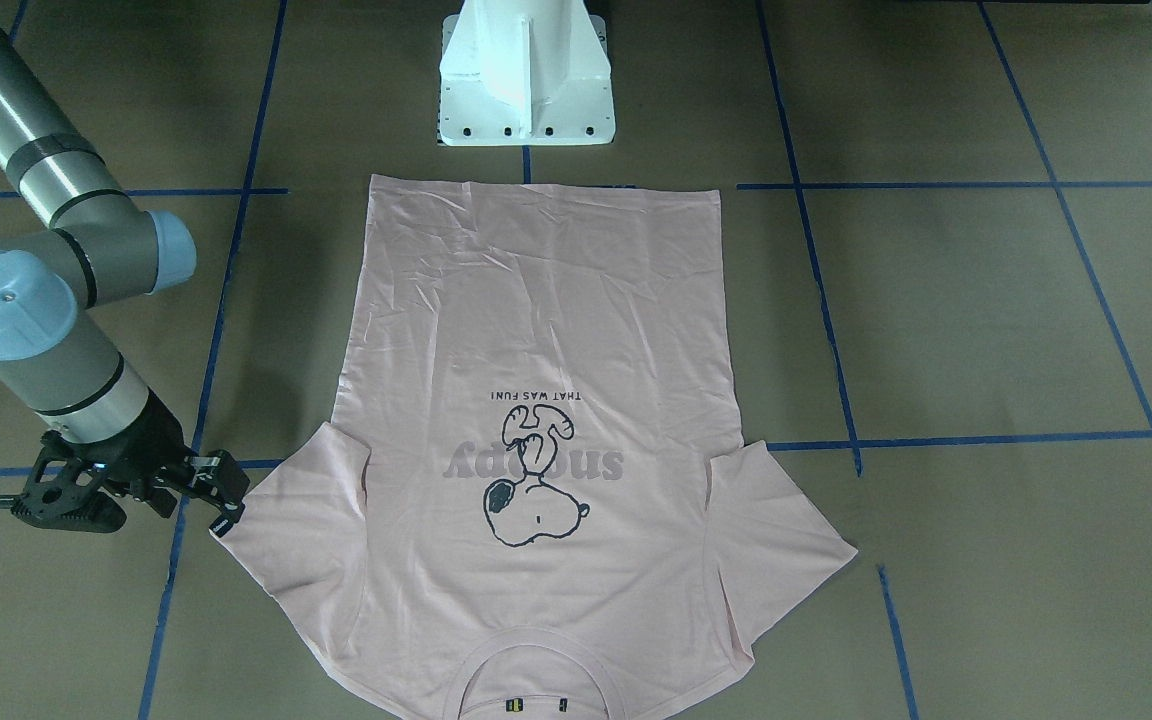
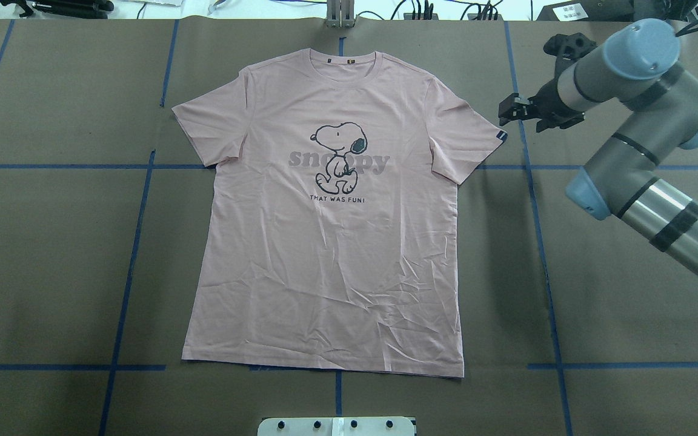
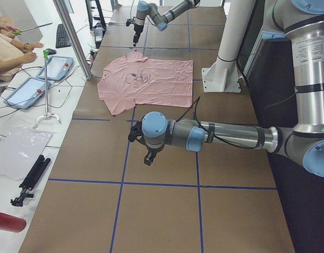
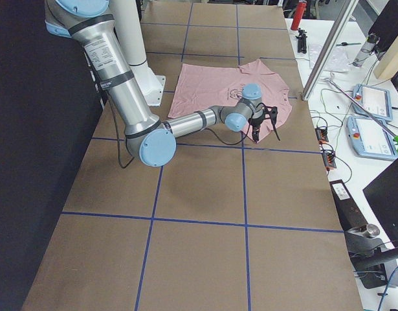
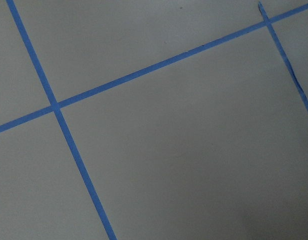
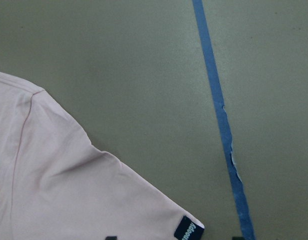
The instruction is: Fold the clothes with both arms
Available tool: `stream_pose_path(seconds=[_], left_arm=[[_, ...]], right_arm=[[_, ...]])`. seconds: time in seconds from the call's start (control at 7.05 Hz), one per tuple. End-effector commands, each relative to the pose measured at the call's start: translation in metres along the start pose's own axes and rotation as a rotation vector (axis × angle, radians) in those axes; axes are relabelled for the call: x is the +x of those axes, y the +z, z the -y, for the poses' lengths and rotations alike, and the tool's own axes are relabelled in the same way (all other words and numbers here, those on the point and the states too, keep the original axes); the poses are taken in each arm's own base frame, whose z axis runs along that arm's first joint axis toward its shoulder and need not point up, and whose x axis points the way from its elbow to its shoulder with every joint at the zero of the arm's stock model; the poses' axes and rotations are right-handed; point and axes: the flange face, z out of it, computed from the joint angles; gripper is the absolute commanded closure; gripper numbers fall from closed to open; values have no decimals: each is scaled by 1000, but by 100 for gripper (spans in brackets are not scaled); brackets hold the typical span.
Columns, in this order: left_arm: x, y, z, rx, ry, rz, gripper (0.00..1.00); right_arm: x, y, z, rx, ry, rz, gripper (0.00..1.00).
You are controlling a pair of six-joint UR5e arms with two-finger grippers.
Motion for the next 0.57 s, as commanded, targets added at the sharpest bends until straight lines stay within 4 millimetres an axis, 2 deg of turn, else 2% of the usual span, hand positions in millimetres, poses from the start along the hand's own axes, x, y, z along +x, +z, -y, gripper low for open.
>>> stream_pose_path(seconds=[0.0,0.43], left_arm=[[0,1,-3,3,-1,-13,0],[2,0,-3,6,3,-12,0]], right_arm=[[-7,18,-3,40,25,-40,30],[-3,41,-15,31,17,-78,32]])
